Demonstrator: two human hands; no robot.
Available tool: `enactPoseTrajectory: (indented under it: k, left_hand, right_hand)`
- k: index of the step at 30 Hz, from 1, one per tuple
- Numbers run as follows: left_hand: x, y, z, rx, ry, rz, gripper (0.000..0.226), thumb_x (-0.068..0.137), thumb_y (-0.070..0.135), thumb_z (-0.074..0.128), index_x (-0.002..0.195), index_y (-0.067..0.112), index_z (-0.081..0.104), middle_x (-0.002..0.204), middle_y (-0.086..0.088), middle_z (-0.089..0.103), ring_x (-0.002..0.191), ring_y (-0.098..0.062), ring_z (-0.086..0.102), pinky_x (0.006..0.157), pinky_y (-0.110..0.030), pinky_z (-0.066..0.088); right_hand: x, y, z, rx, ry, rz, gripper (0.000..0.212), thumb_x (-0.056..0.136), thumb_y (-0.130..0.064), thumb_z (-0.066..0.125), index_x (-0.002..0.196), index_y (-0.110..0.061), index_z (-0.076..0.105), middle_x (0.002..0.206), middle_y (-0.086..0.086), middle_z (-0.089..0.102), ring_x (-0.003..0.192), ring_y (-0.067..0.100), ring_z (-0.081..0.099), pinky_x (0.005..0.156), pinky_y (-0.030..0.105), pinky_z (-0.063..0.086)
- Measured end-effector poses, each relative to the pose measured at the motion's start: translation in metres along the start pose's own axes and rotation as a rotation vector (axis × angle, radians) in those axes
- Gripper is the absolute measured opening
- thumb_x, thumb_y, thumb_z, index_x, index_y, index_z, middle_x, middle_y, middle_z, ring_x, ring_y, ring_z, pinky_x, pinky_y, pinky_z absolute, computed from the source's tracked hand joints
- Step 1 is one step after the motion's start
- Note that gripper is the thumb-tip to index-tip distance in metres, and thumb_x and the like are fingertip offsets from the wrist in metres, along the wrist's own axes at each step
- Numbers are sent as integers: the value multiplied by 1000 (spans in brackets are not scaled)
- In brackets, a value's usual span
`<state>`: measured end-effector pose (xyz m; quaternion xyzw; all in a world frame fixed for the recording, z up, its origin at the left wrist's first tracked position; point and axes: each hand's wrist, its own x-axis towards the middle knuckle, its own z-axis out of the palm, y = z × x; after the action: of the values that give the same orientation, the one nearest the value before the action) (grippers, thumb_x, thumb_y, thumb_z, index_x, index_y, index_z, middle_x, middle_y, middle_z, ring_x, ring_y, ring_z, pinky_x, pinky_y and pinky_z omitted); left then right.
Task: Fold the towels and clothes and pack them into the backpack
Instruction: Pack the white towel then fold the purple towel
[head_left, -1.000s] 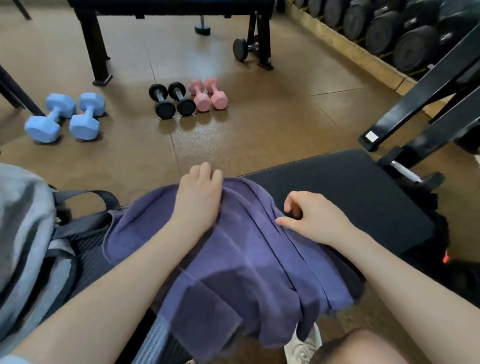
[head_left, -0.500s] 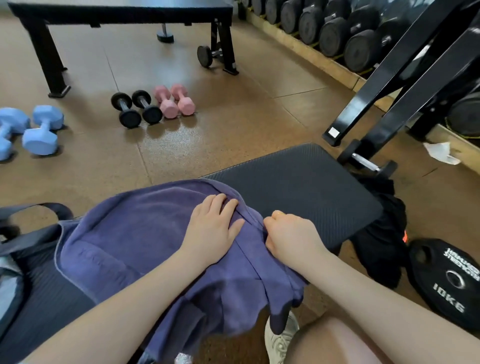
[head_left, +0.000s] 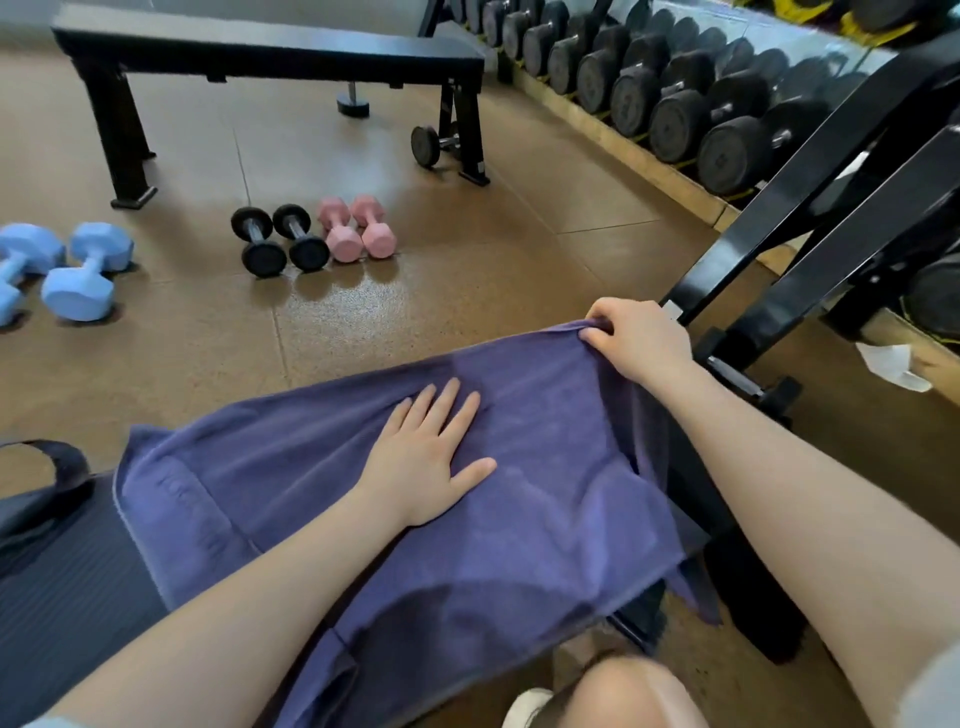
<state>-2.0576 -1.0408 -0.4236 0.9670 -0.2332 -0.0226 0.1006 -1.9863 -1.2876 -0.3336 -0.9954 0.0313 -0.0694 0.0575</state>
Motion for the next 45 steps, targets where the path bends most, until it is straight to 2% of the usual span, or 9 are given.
enactPoseTrajectory:
  k: [4,8,16,21,25,30,34,42,45]
  left_hand:
    - [23,-2,1,27,-13,24,96,65,83,-10,147,32,-8,157,2,-11,145,-20,-7,115,-33,-6]
    - [33,-3,0,52,19,26,97,68,82,-4,148,28,6,157,-2,-1,145,-22,4,115,-35,-1]
    - [25,-5,-1,2,244,-6,57,89,50,38,114,4,61,121,-17,58,108,-32,56,96,-40,44]
    - [-42,-14,-17,48,263,-363,32,80,38,45,76,9,59,83,-11,56,68,-32,52,57,-41,46]
    - [-111,4,-33,37,232,-642,35,66,47,47,64,13,54,77,-7,53,63,-29,51,51,-33,43]
    - [-146,19,-32,-76,287,-842,29,64,37,54,81,14,55,89,-5,47,73,-31,50,57,-39,48]
    - [-159,16,-27,-384,323,-1076,52,77,25,64,120,13,36,113,-6,51,98,-32,56,75,-37,46]
    - [-200,-5,-43,-332,185,-1174,45,93,51,40,97,9,55,104,-15,56,101,-36,54,76,-38,43]
    - [-200,-3,-41,-269,179,-1184,43,96,44,38,108,5,53,113,-17,51,107,-37,50,85,-42,42]
  right_hand:
    - [46,4,10,-185,111,-156,23,94,-35,47,108,-21,61,110,7,64,103,32,56,74,35,38]
    - [63,18,58,-229,-56,-237,40,92,-27,52,130,-20,50,133,8,51,122,30,44,99,38,28]
    - [47,-50,87,481,-75,-773,19,83,-8,51,89,-6,69,102,11,65,94,33,60,85,39,47]
    - [16,-132,74,656,-353,-927,15,85,0,55,91,-4,68,91,7,62,67,3,44,67,8,32]
    - [-30,-176,57,615,-539,-1075,16,84,0,55,95,-2,66,89,10,67,72,13,52,71,16,36]
    - [-82,-211,65,405,-581,-988,27,87,-12,52,114,-9,55,103,14,67,98,32,59,82,41,47]
    - [-106,-232,71,563,-577,-862,42,87,-21,61,124,-11,44,83,6,64,92,28,58,79,37,46]
    - [-139,-256,56,858,-766,-635,21,85,-1,52,100,-14,52,60,1,50,52,19,56,56,32,48]
    - [-135,-254,54,474,-721,-790,5,89,-15,52,94,-12,53,69,5,61,62,22,61,59,30,48]
